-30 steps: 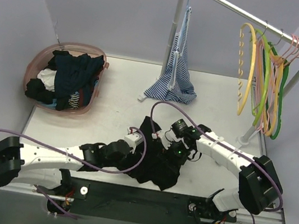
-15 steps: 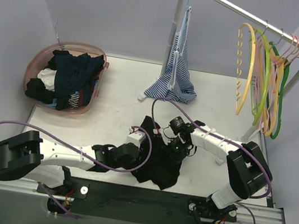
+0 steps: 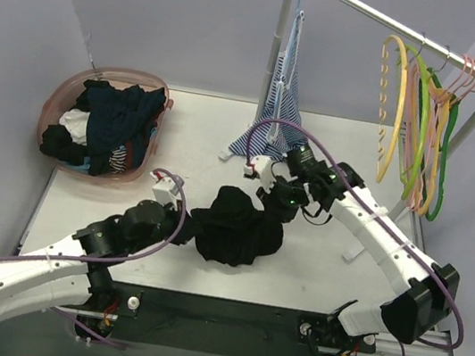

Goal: Place the tank top on the hanger

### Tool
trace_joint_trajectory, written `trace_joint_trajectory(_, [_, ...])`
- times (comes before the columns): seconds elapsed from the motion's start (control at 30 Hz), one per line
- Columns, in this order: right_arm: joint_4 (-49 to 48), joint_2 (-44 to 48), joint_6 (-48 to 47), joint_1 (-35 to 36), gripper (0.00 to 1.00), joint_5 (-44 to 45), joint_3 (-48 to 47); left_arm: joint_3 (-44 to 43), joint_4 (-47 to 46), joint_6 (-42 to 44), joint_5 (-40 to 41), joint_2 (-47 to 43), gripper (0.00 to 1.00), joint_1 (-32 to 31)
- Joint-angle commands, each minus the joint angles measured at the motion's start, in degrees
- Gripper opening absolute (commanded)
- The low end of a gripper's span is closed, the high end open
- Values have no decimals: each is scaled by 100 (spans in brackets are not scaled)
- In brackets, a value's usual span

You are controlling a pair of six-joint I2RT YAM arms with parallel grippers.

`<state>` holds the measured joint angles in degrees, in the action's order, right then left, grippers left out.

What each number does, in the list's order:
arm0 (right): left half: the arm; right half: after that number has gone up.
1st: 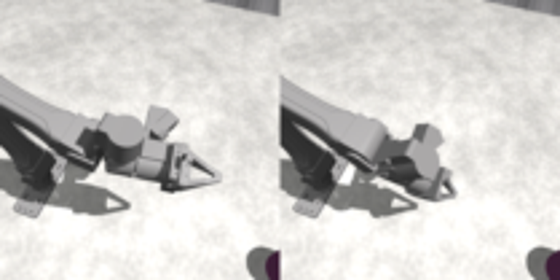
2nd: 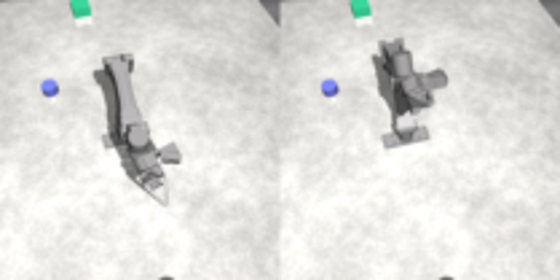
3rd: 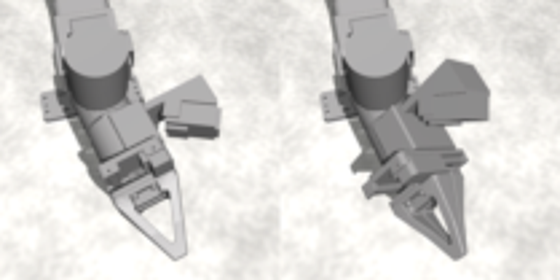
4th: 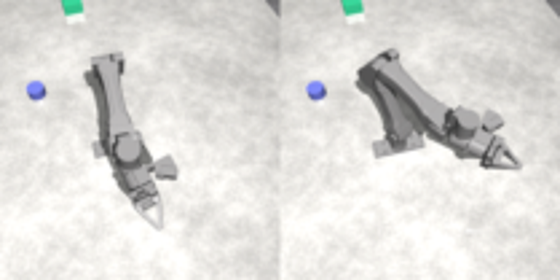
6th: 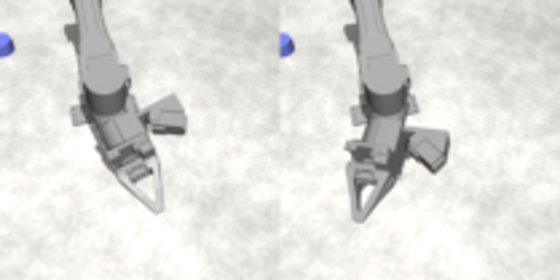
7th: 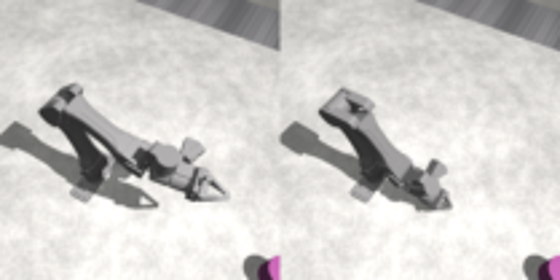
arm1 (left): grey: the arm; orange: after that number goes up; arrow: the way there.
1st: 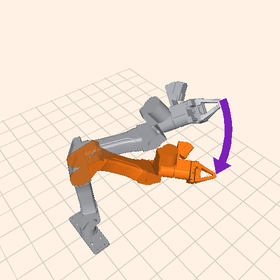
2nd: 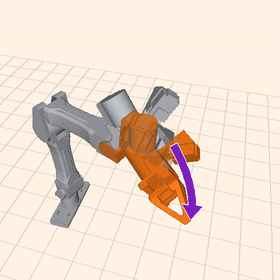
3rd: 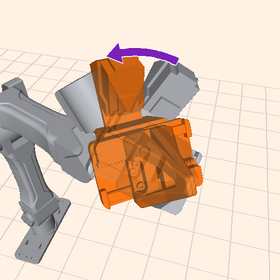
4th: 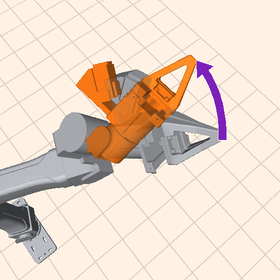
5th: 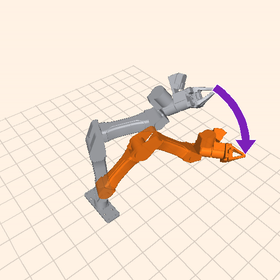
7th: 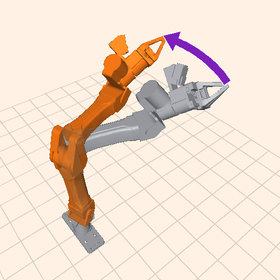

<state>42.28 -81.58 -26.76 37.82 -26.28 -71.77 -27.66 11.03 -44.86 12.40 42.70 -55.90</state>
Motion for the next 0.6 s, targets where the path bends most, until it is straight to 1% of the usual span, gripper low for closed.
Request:
trace_joint_trajectory(0.0, [1052,275,-795,-108,0,-685,-1205,-862,961,723,-325,-473,0,746])
trace_joint_trajectory(0.03, [1132,240,-804,-143,0,-720,-1678,-1177,1172,985,-379,-473,0,1026])
trace_joint_trajectory(0.13, [1212,108,-699,-293,0,-677,-2331,-1689,1620,1399,-379,-298,0,1378])
trace_joint_trajectory(0.17, [1212,107,-673,-363,0,-528,-2403,-2021,1752,1479,-309,-175,0,1423])
trace_joint_trajectory(0.2, [1177,116,-646,-398,0,-414,-2456,-2155,1902,1541,-48,-104,0,1467])
trace_joint_trajectory(0.27, [1116,160,-585,-477,0,-151,-2474,-2462,2289,1664,243,10,0,1547])
trace_joint_trajectory(0.3, [985,247,-471,-573,0,121,-2430,-2533,2368,1674,462,19,0,1564])
trace_joint_trajectory(0.4, [774,440,-269,-767,0,526,-2246,-2683,2545,1691,710,-16,0,1608])
trace_joint_trajectory(0.57, [650,521,-40,-838,0,694,-1851,-2868,2711,1595,728,-7,0,1617])
